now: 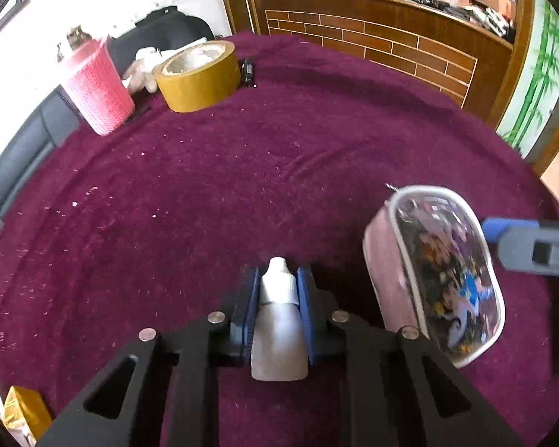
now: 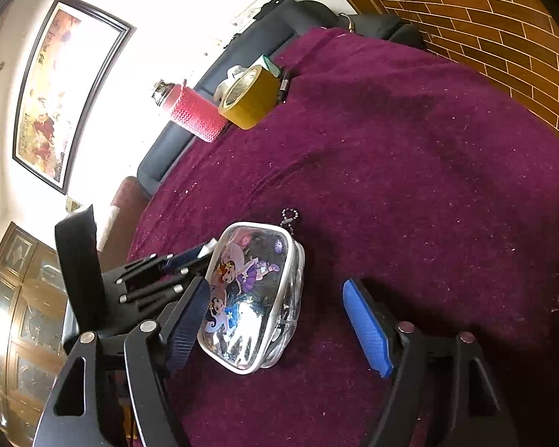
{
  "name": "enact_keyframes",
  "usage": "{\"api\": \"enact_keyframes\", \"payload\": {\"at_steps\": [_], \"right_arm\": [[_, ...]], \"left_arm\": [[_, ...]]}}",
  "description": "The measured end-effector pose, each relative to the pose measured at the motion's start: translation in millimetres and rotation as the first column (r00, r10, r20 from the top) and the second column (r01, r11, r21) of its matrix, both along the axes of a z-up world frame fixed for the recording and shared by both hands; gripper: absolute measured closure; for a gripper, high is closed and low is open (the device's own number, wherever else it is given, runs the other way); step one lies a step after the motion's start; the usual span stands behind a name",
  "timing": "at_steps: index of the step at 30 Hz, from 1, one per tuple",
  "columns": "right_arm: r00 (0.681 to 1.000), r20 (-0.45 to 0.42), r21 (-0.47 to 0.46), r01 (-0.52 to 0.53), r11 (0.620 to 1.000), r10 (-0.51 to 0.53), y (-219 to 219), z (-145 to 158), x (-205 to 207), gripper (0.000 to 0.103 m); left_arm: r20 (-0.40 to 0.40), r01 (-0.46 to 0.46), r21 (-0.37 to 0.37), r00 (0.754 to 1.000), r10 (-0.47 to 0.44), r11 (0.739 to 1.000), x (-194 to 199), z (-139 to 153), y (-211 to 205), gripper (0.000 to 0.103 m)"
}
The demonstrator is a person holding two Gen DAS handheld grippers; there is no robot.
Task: Organize objects
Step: 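Grasp the white dropper bottle with the left gripper while the right grasps the clear pouch, then carry the bottle and pouch over the tray and lower them in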
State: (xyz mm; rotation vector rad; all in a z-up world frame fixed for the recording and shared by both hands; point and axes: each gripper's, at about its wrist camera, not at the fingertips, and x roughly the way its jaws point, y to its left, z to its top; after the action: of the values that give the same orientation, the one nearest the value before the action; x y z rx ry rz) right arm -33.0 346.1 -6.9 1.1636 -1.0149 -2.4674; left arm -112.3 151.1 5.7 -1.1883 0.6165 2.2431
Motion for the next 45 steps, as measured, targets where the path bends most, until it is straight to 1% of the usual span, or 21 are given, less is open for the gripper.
{"api": "enact_keyframes", "payload": {"at_steps": [2,5,8,10,11,13,16,20,21,23,27,29,31,32,37,41,45], "right_arm": [[1.0,-0.006,0.007,-0.002,1.0,0.002,-0.3,-0.5,-0.1,0.023],[1.0,-0.014,0.029,-0.007,1.0,0.008,-2.0,-0.7,0.1,0.022],[1.0,-0.024,0.064,-0.012,0.998,0.013,-7.2,0.4,0.6,0.02],[0.999,-0.031,0.104,-0.019,0.994,0.022,-13.8,2.0,0.1,0.016],[0.999,-0.03,0.124,-0.021,0.992,0.025,-17.1,3.1,-0.4,0.015],[1.0,-0.004,0.177,-0.02,0.984,0.021,-25.0,6.3,-2.3,0.015],[0.999,0.039,0.196,-0.042,0.98,0.035,-37.0,11.8,-7.4,0.014],[0.994,0.106,0.266,-0.046,0.963,0.019,-57.3,18.2,-21.5,0.014],[0.992,0.128,0.292,-0.053,0.955,0.016,-62.9,18.2,-26.0,0.014],[0.986,0.167,0.369,-0.059,0.927,-0.004,-78.2,17.0,-33.7,0.014],[0.977,0.209,0.473,-0.067,0.878,-0.038,-97.4,11.2,-41.9,0.013],[0.976,0.212,0.532,-0.076,0.843,-0.046,-106.8,9.4,-42.9,0.013],[0.976,0.213,0.586,-0.091,0.805,-0.044,-114.2,7.6,-43.6,0.018],[0.977,0.21,0.59,-0.091,0.802,-0.044,-114.7,7.4,-43.5,0.018],[0.977,0.214,0.565,-0.103,0.818,-0.024,-109.9,9.0,-36.1,0.019],[0.978,0.21,0.523,-0.106,0.846,-0.008,-108.0,13.3,-23.4,0.019],[0.982,0.186,0.484,-0.108,0.868,0.019,-112.0,25.4,-8.0,0.019]], "left_arm": [[0.009,-0.023,0.011,1.0,0.023,1.0,6.4,2.1,-5.8,0.084],[0.005,-0.074,0.04,0.997,0.074,0.996,23.3,12.9,-25.8,0.084],[-0.019,-0.107,0.069,0.994,0.108,0.992,46.9,27.5,-45.2,0.084],[-0.043,-0.125,0.093,0.991,0.129,0.988,63.7,38.5,-59.2,0.084],[-0.058,-0.133,0.102,0.989,0.139,0.986,73.8,44.4,-66.3,0.084],[-0.081,-0.147,0.113,0.984,0.157,0.983,90.8,52.7,-77.9,0.084],[-0.103,-0.168,0.138,0.978,0.183,0.976,116.6,62.8,-96.1,0.084],[-0.111,-0.2,0.155,0.97,0.218,0.967,138.2,65.3,-113.1,0.084],[-0.109,-0.213,0.155,0.967,0.231,0.965,141.7,64.7,-117.6,0.084],[-0.11,-0.239,0.162,0.96,0.258,0.957,147.1,64.1,-126.7,0.084],[-0.123,-0.289,0.166,0.943,0.31,0.943,159.0,67.0,-142.6,0.084],[-0.137,-0.31,0.162,0.933,0.332,0.937,164.7,69.2,-149.5,0.084],[-0.14,-0.329,0.164,0.925,0.352,0.93,169.3,70.5,-155.8,0.083],[-0.141,-0.339,0.166,0.921,0.363,0.926,171.0,72.0,-159.2,0.083],[-0.153,-0.375,0.177,0.903,0.402,0.91,177.9,79.0,-173.8,0.083],[-0.164,-0.385,0.193,0.894,0.416,0.903,185.0,84.7,-182.3,0.083],[-0.174,-0.396,0.213,0.884,0.433,0.893,192.3,90.6,-192.5,0.083]]}}
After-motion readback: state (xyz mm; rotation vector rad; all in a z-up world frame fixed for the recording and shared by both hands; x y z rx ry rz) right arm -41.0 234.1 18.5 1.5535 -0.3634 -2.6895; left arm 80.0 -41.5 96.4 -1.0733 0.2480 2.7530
